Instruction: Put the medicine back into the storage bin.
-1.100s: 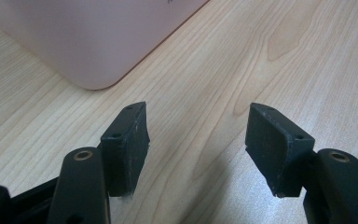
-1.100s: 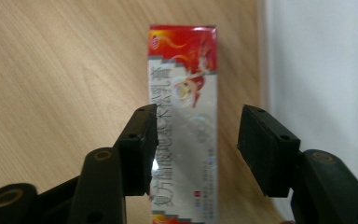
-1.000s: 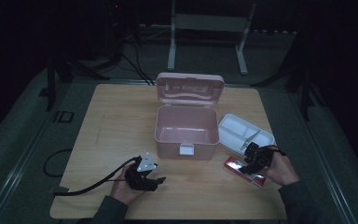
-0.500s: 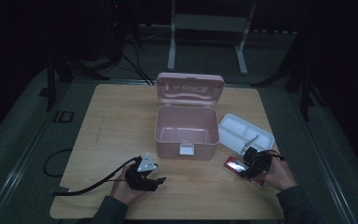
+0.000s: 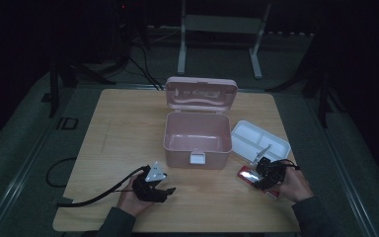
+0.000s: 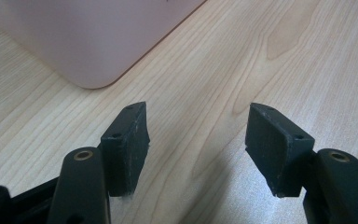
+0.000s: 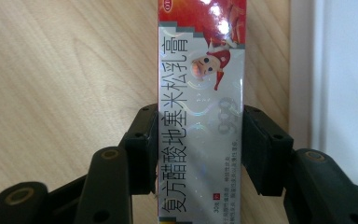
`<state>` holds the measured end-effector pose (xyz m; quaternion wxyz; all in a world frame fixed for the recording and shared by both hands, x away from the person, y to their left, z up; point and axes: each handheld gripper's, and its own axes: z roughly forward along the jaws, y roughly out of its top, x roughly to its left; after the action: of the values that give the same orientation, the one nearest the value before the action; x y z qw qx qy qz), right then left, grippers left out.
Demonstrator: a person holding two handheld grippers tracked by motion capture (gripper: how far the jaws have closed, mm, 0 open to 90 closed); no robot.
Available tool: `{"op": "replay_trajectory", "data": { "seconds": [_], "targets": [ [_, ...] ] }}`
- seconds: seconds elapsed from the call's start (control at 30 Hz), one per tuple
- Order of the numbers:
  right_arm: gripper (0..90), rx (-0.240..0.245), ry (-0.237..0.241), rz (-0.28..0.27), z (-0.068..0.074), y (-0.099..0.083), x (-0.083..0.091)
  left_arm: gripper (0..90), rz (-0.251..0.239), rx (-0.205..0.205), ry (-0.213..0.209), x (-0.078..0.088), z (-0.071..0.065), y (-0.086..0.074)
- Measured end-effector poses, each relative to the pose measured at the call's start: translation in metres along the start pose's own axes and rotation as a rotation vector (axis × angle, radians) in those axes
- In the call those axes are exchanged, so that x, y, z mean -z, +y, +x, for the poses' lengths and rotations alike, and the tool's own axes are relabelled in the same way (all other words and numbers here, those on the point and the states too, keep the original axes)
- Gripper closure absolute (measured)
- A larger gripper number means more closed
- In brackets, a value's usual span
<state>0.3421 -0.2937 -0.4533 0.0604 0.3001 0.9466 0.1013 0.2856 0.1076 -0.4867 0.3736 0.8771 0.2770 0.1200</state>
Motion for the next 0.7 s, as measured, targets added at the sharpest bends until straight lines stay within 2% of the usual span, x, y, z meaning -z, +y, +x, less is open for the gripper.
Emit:
{"op": "replay_trajectory", "data": {
  "seconds": [0.3,0.37,0.7],
  "targets": [
    [51.0,0.029,0.008,-0.03,0.004,0.004,0.021,38.9,0.0,0.001,-0.001,0.0,0.0,0.0],
    [51.0,0.047,0.005,-0.041,0.005,0.008,0.031,39.0,-0.001,0.001,0.0,0.0,0.0,0.0],
    [51.1,0.075,-0.01,-0.08,-0.001,0.024,0.06,39.0,-0.003,0.001,0.001,0.001,0.0,0.0]
  ]
}}
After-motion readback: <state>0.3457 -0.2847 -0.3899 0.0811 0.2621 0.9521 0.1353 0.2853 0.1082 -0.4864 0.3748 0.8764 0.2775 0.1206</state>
